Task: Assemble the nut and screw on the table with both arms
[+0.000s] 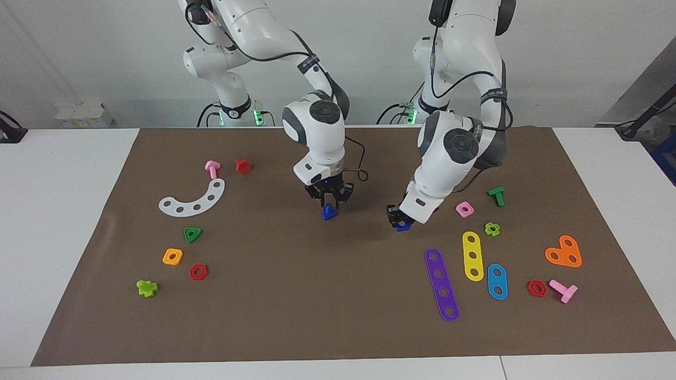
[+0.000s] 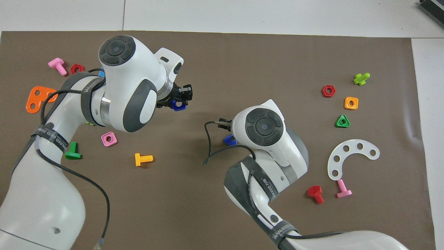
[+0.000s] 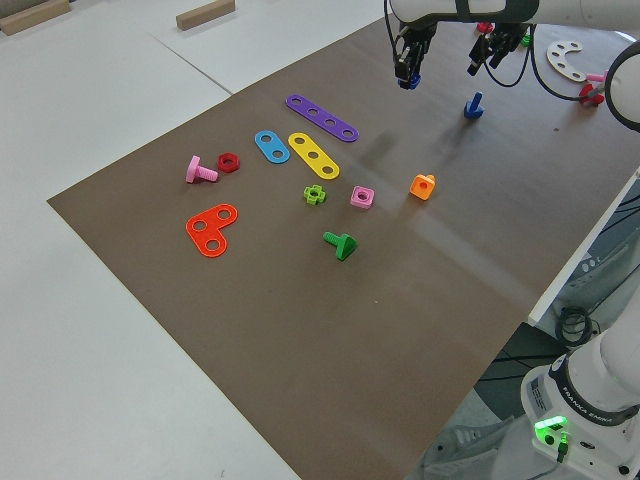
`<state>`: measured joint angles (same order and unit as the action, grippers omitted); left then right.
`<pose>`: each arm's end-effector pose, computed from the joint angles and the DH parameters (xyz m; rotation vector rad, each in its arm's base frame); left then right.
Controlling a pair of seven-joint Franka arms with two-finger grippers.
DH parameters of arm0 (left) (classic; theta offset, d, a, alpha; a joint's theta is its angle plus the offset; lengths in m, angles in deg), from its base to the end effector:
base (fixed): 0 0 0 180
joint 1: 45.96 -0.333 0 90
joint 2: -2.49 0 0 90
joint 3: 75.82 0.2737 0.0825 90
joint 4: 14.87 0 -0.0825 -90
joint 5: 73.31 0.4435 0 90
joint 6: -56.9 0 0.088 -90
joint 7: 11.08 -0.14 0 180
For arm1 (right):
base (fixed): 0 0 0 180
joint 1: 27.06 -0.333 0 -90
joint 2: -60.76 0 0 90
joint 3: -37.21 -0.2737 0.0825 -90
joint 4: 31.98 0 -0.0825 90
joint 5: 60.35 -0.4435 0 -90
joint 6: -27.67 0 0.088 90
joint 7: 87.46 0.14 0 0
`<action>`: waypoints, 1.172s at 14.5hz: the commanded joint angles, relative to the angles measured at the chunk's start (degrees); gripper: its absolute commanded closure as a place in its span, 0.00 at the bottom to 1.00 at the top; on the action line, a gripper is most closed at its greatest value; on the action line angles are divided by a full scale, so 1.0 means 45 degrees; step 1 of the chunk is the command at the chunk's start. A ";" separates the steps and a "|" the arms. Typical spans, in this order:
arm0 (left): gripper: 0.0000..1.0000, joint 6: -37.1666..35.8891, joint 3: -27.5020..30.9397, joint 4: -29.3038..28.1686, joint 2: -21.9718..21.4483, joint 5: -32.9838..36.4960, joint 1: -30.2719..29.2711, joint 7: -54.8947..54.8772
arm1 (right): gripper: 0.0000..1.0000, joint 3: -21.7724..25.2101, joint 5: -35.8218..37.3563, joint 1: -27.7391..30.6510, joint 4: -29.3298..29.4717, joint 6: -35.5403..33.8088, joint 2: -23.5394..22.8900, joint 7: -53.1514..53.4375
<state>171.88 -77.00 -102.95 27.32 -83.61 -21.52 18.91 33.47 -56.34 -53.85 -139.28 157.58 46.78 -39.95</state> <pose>0.6464 -0.3264 0.3149 2.9625 0.2248 -0.0727 0.5846 0.3398 0.2941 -3.0450 0.3960 -0.2210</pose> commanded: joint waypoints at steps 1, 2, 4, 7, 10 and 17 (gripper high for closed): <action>1.00 0.0171 0.0243 0.0744 0.0498 -0.0191 0.1107 0.1143 | 0.00 -0.0106 0.0184 0.1144 -0.0236 -0.0626 0.1346 -0.0671; 1.00 0.0288 0.0243 0.0744 0.0498 -0.0152 0.1537 0.1591 | 0.00 -0.0106 0.0164 0.1651 -0.0256 -0.0918 0.1756 -0.1100; 1.00 0.0425 0.0243 0.0802 0.0537 -0.0074 0.2201 0.2315 | 0.00 -0.0106 -0.0011 0.2647 -0.0256 -0.1776 0.2596 -0.2212; 1.00 0.0309 0.0282 0.0647 0.0537 0.0024 0.3004 0.2727 | 0.00 -0.0067 -0.0031 0.3917 -0.0159 -0.2521 0.3418 -0.3640; 1.00 0.0250 0.0282 0.0432 0.0537 0.0200 0.3414 0.2923 | 0.00 0.0011 -0.0070 0.4798 0.0521 -0.3495 0.3596 -0.4578; 1.00 0.0406 0.0243 -0.0525 0.0615 0.0239 0.3961 0.2924 | 0.00 0.0011 -0.0206 0.5541 0.3218 -0.7049 0.3207 -0.6845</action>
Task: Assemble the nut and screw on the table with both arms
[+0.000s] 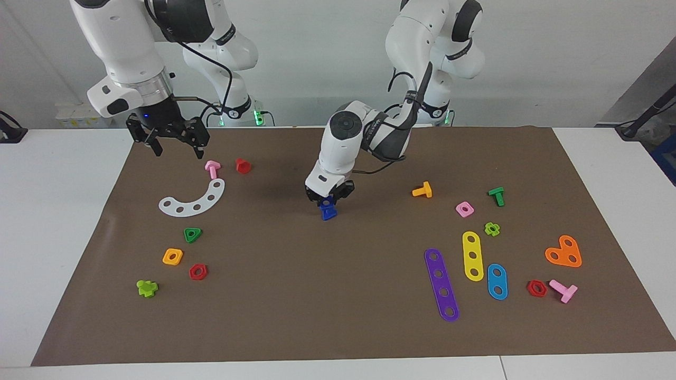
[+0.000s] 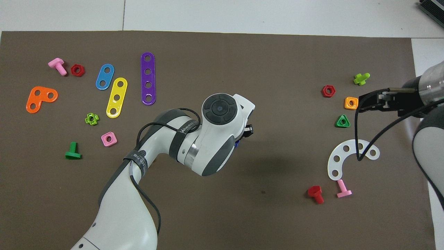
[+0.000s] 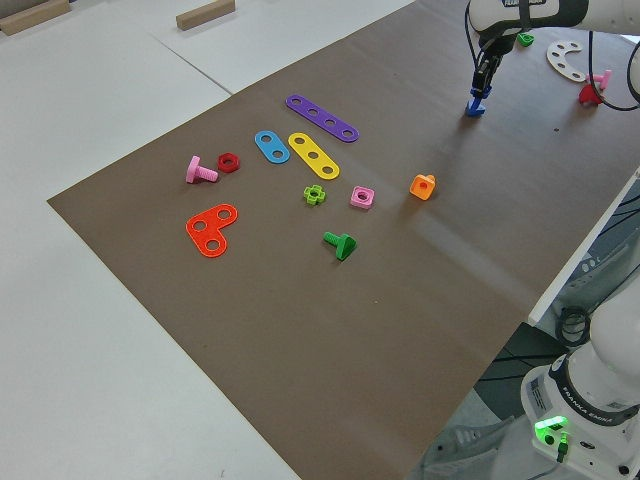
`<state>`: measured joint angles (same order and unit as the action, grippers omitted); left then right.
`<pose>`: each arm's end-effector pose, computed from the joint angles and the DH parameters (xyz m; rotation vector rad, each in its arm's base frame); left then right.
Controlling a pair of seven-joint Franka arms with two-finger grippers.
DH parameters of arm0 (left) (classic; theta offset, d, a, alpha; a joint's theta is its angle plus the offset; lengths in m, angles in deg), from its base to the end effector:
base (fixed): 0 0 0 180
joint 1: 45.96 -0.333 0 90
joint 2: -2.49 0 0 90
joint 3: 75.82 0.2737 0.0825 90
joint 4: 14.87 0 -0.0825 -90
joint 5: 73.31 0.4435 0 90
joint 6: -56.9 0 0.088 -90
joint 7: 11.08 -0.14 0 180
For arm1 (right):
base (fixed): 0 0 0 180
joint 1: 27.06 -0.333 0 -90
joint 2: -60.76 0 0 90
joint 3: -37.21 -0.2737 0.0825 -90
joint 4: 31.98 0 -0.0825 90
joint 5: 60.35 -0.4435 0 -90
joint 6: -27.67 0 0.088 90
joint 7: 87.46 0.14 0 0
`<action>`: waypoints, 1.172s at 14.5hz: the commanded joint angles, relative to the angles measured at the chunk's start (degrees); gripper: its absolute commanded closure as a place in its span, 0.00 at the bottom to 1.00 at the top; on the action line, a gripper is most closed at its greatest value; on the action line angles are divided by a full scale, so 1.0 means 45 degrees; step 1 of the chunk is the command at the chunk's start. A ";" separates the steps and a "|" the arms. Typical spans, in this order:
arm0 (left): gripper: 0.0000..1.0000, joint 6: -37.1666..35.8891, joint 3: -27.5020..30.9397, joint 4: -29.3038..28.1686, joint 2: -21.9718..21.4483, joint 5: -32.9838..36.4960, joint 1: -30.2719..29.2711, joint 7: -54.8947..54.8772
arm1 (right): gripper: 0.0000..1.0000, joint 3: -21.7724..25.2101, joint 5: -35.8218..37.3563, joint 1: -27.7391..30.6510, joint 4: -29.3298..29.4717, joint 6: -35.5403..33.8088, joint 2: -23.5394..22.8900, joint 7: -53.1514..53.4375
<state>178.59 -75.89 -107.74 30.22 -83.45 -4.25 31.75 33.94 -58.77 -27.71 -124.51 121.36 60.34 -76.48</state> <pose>0.5249 -0.4861 0.2448 3.0090 0.1659 -0.1333 0.6203 0.0387 0.5269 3.1105 -0.1894 0.0255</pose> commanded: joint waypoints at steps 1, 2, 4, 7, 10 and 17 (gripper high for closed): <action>1.00 0.0124 0.0095 -0.0339 -0.0066 0.0202 0.0008 0.0130 | 0.00 -0.0113 -0.0253 0.0165 -0.0492 0.0215 0.0368 0.0198; 1.00 0.0144 0.0095 -0.0339 -0.0066 0.0202 0.0008 0.0130 | 0.00 -0.0113 -0.0351 0.0165 -0.0512 0.0215 0.0368 0.0159; 1.00 0.0279 0.0095 -0.0455 -0.0066 0.0222 0.0047 0.0130 | 0.00 -0.0093 -0.0352 0.0184 -0.0454 0.0215 0.0349 0.0177; 1.00 0.0242 0.0095 -0.0515 -0.0105 0.0222 0.0028 0.0052 | 0.00 -0.0093 -0.0352 0.0184 -0.0434 0.0196 0.0349 0.0120; 0.18 0.0358 0.0115 -0.0417 -0.0067 0.0454 0.0028 -0.0045 | 0.00 -0.0093 -0.0352 0.0165 -0.0434 0.0196 0.0349 0.0120; 0.00 -0.1136 0.0115 0.0827 0.0089 0.1100 -0.0944 -0.0183 | 0.00 -0.0093 -0.0352 0.0165 -0.0434 0.0196 0.0349 0.0100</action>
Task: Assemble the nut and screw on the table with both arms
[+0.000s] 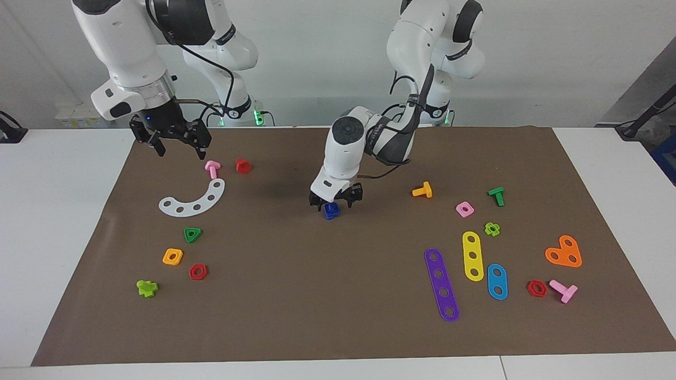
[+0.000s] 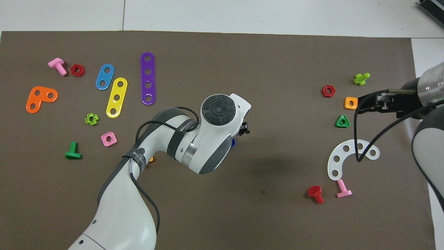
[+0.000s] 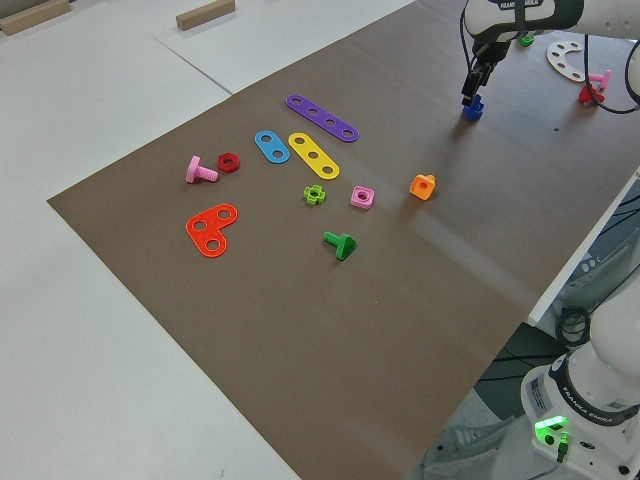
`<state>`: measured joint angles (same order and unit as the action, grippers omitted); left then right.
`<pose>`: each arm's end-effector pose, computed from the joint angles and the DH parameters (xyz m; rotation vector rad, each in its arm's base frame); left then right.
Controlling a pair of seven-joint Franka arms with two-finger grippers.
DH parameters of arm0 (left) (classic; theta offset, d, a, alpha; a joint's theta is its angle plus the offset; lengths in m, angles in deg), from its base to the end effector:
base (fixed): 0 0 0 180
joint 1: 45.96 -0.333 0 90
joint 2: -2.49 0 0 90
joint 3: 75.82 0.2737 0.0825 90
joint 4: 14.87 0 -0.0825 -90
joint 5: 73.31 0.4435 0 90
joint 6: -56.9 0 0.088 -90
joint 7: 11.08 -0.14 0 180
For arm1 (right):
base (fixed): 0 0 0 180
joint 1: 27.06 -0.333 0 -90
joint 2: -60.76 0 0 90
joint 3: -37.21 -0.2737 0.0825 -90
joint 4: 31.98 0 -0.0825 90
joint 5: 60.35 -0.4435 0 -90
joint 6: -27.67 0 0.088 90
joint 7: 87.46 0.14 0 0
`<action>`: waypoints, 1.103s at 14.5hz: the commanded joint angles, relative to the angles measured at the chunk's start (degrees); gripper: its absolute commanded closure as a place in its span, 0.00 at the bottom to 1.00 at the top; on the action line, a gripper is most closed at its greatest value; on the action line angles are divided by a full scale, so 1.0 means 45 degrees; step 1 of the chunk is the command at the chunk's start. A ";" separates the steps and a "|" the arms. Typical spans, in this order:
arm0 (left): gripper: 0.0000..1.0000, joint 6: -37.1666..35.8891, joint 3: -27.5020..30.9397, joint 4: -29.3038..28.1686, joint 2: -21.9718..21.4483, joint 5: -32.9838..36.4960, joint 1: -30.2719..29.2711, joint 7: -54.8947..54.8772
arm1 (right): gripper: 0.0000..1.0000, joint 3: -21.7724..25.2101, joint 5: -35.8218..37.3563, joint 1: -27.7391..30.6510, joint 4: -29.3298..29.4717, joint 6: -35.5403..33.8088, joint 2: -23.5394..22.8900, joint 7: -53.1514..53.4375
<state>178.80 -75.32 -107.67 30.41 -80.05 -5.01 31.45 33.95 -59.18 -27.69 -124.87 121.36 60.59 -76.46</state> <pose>0.5388 -0.4710 0.2428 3.0512 0.1472 -0.0740 0.6189 0.0393 0.5262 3.1170 -0.1918 0.0211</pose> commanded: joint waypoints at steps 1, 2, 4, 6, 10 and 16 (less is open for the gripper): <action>0.00 -0.1925 -0.0012 0.1590 0.0298 0.0345 -0.1302 -0.0386 | 0.00 -0.0096 -0.0259 0.0160 -0.0353 0.0195 0.0292 0.0095; 0.00 -0.2667 -0.0012 0.2294 0.0378 0.0306 -0.1848 -0.0872 | 0.00 -0.0096 -0.0259 0.0160 -0.0353 0.0195 0.0292 0.0095; 0.00 -0.3551 0.0008 0.2652 0.0049 0.0364 -0.3272 -0.2410 | 0.00 -0.0096 -0.0259 0.0160 -0.0353 0.0195 0.0292 0.0095; 0.00 -0.4097 0.0008 0.2498 -0.1023 0.0248 -0.4951 -0.4518 | 0.00 -0.0096 -0.0259 0.0160 -0.0353 0.0195 0.0292 0.0095; 0.00 -0.5545 0.0066 0.0884 -0.3187 0.0384 -0.7590 -0.7590 | 0.00 -0.0096 -0.0259 0.0160 -0.0353 0.0195 0.0292 0.0095; 0.00 -0.6051 0.0106 -0.1061 -0.6261 0.1868 -0.8123 -0.7634 | 0.00 -0.0115 -0.0259 0.0160 -0.0353 0.0195 0.0292 0.0095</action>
<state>152.57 -74.54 -109.70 6.13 -74.04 -42.17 -3.52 33.95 -59.19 -27.69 -124.88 121.36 60.62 -76.46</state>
